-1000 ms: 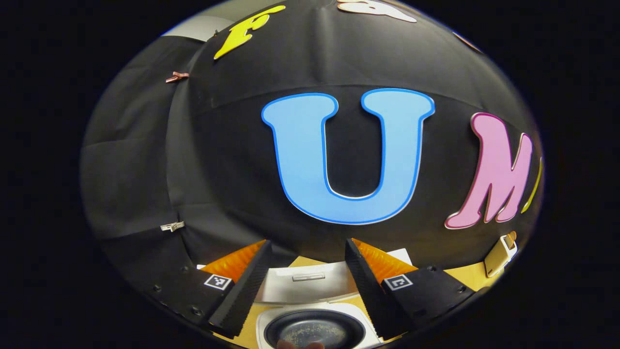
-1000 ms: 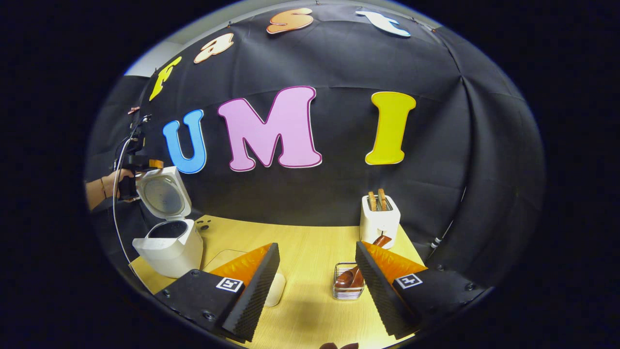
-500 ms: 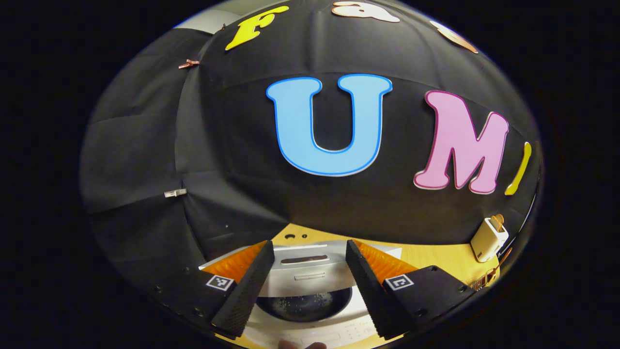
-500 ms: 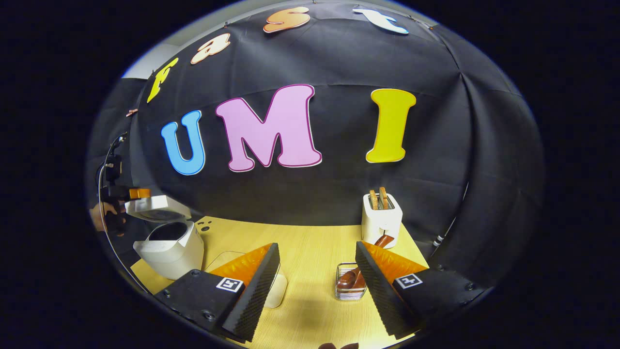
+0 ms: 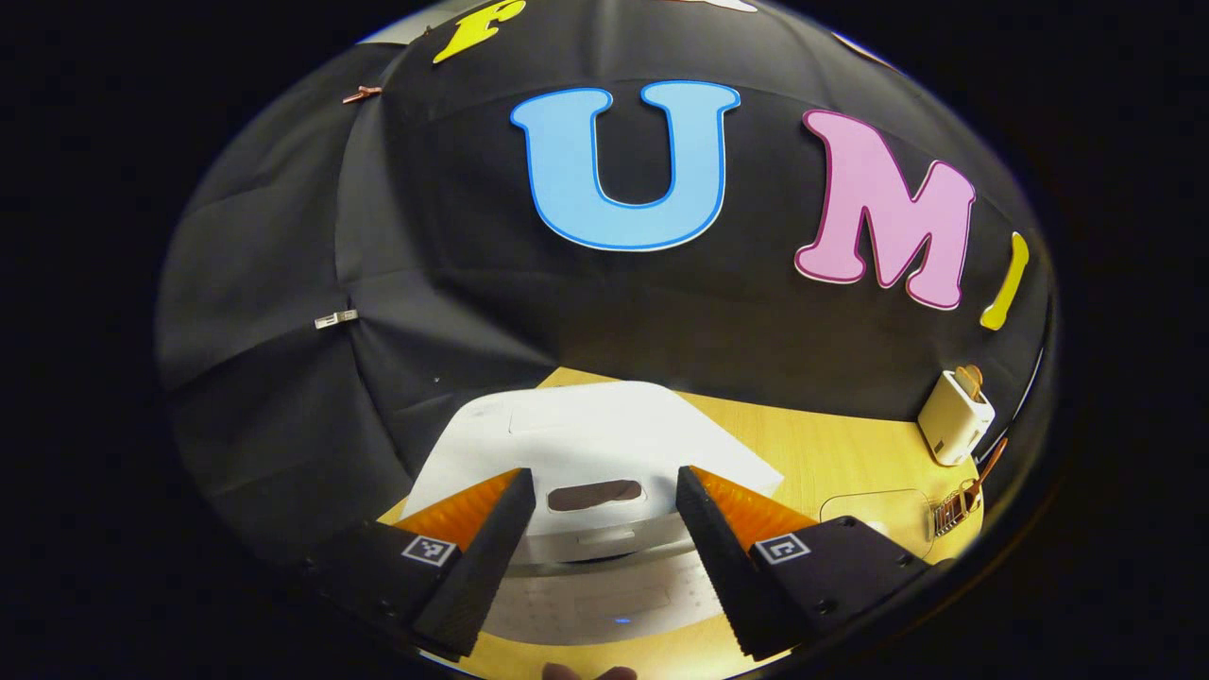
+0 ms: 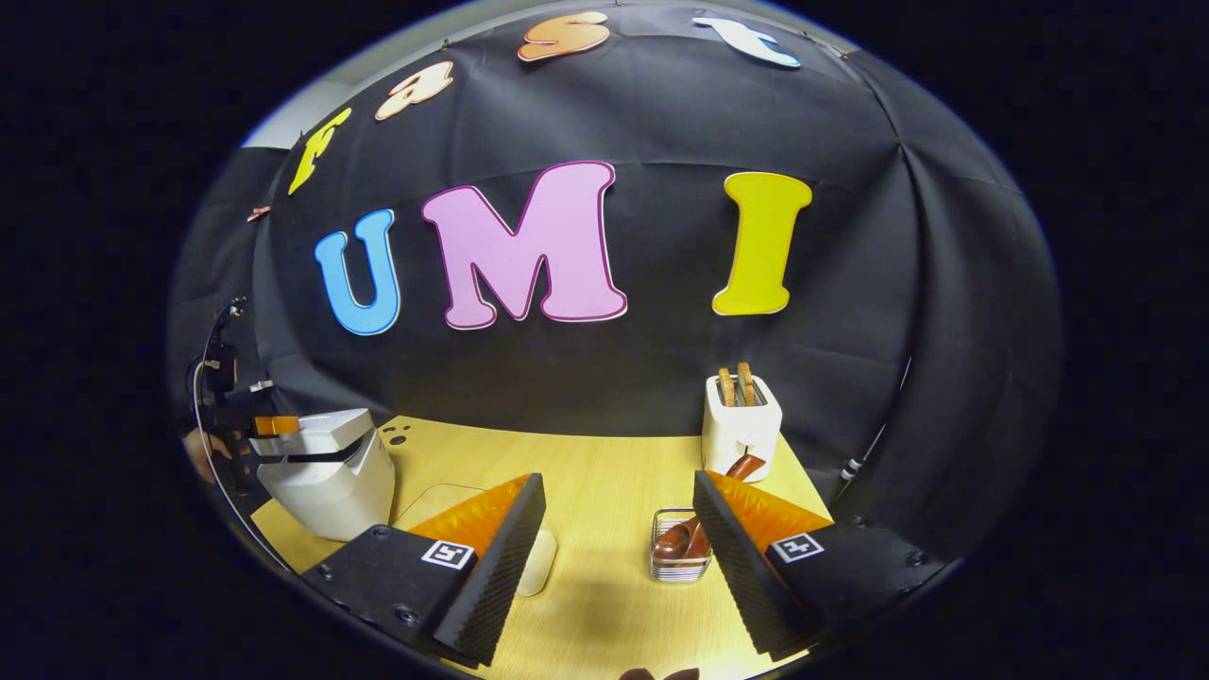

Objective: Close the left gripper, press the button to open the rice cooker; take a wooden spoon from the chopstick holder with the right hand, scoop a spoonful of rice and pour it into the rice cooker, then put the wooden spoon back into the chopstick holder.

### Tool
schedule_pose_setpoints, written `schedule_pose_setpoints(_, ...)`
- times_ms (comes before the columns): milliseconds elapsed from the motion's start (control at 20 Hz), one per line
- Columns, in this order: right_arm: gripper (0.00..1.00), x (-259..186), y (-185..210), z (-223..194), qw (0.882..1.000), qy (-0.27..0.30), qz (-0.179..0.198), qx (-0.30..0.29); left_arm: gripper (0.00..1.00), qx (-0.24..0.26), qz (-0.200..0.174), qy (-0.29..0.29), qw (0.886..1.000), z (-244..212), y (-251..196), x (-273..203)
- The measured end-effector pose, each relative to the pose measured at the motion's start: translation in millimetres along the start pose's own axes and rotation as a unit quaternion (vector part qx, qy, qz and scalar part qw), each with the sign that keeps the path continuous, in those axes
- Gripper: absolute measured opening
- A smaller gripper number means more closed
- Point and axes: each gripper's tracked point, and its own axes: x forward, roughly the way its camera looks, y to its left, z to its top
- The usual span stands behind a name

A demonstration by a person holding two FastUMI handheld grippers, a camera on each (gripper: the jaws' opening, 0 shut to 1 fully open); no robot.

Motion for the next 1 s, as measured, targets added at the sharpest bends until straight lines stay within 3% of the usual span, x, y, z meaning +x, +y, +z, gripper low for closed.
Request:
schedule_pose_setpoints(550, 0.97, 10, 2, -4, 1.0, 0.005, 0.011, 0.0, 1.0, 0.012, 0.006, 0.068, 0.998, -51, -1, 15)
schedule_pose_setpoints(1000, 0.97, 32, 8, -15, 0.999, 0.014, 0.04, 0.008, 1.0, 0.008, 0.016, 0.072, 0.997, -53, 0, 19)
